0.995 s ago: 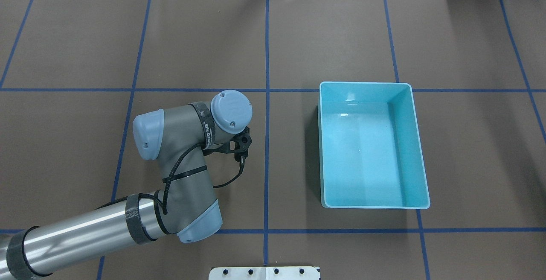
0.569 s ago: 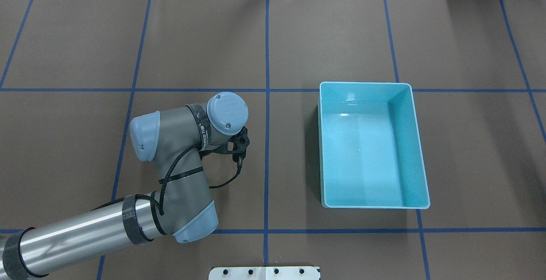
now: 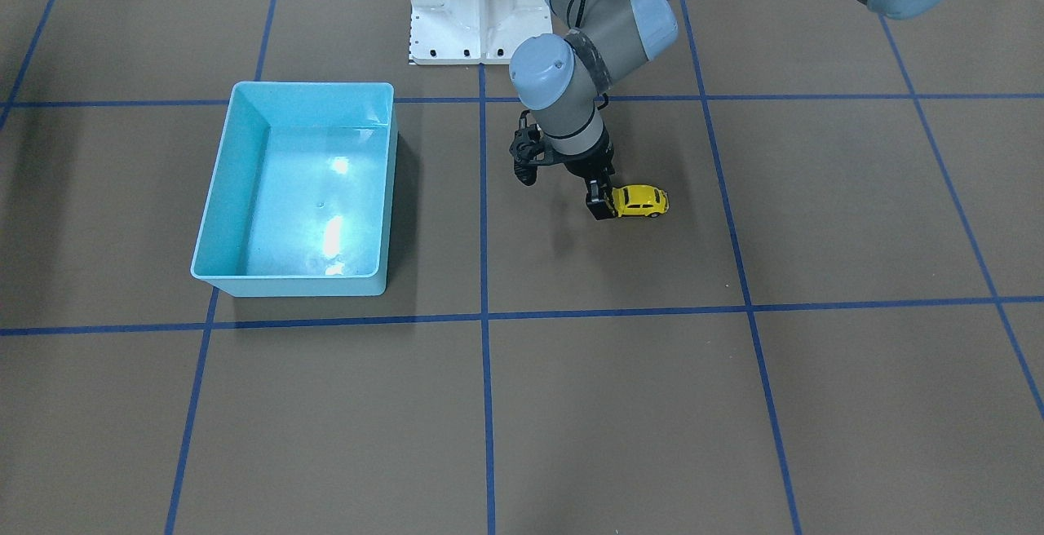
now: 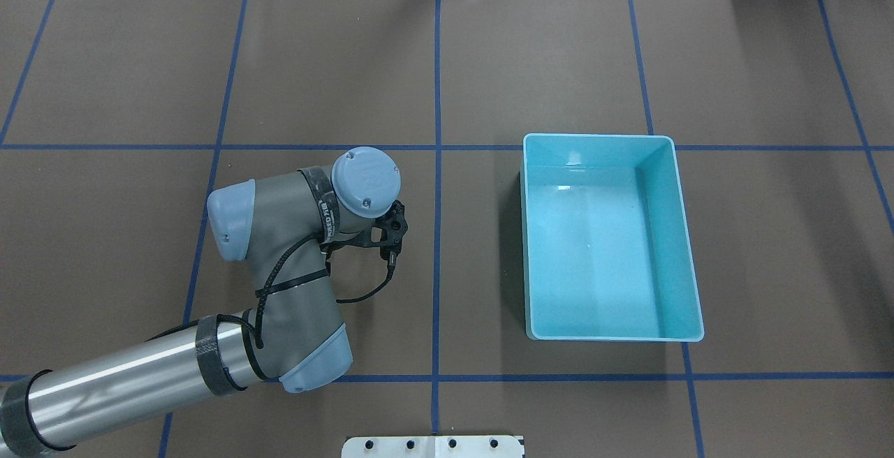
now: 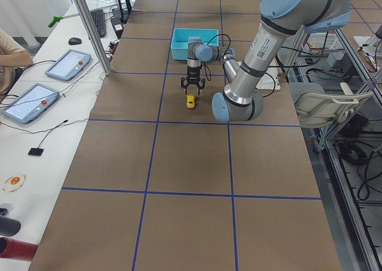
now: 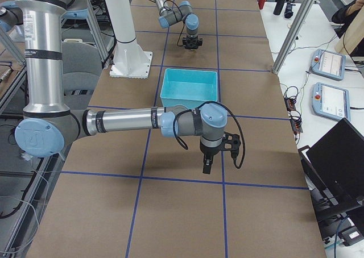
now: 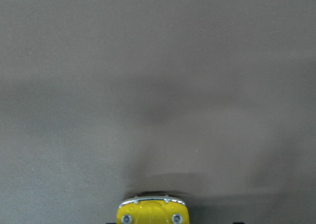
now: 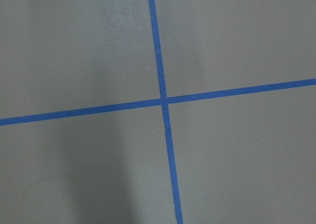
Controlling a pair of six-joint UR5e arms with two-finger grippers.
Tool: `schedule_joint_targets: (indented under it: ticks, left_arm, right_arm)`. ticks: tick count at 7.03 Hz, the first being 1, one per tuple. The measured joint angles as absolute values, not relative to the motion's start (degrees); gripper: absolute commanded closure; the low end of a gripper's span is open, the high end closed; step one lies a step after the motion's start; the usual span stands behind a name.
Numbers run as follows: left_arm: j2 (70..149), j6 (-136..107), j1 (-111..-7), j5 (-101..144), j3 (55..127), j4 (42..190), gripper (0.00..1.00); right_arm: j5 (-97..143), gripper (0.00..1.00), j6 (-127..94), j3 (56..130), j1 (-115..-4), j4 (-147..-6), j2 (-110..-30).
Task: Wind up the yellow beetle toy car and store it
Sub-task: 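Grasp the yellow car with the left gripper and press it down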
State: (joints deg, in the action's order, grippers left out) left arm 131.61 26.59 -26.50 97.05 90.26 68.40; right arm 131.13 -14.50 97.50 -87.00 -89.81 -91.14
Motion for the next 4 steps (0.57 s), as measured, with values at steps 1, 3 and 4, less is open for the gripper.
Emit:
schedule_joint_targets:
  ticks: [1,3,4]
  left_arm:
    - [131.56,26.57,-26.63,97.04,90.1,68.75,0.18]
    - [131.42,26.55,-26.8,97.05,89.68,69.27,0.3]
    - [131.3,26.54,-26.99,97.09,89.61,69.3,0.39]
  right_arm:
    - [131.13,0.0,-14.5,97.49,-86.97,-89.82,-91.14]
    - [131.12,0.0,-14.5,97.41,-86.9,-89.77,-91.14]
    - [131.1,0.0,-14.5,97.4,-86.87,-89.75,-91.14]
